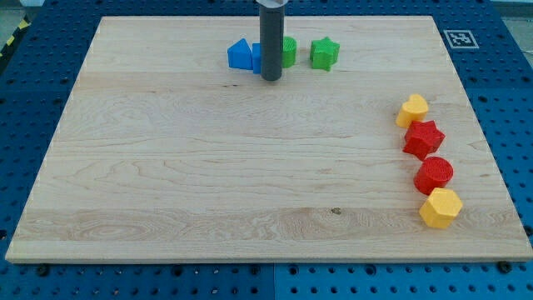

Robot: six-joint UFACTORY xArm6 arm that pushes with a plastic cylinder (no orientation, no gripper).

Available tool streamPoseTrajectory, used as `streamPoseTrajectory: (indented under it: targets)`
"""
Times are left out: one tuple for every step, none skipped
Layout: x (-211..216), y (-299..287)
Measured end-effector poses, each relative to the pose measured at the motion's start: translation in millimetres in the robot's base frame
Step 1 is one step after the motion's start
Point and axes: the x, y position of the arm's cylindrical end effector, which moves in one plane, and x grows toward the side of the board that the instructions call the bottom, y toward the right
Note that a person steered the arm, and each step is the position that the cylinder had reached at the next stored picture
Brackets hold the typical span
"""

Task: Slide the green star a bit up

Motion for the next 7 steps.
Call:
streamPoseTrajectory:
  targets:
    - [-5.5,-0.1]
    - [-6.5,-0.1]
    - [-6.5,-0.1]
    - [-3.5,15.7]
    - [3.6,50.4]
    - [6.5,81.8]
    - [6.6,98.1]
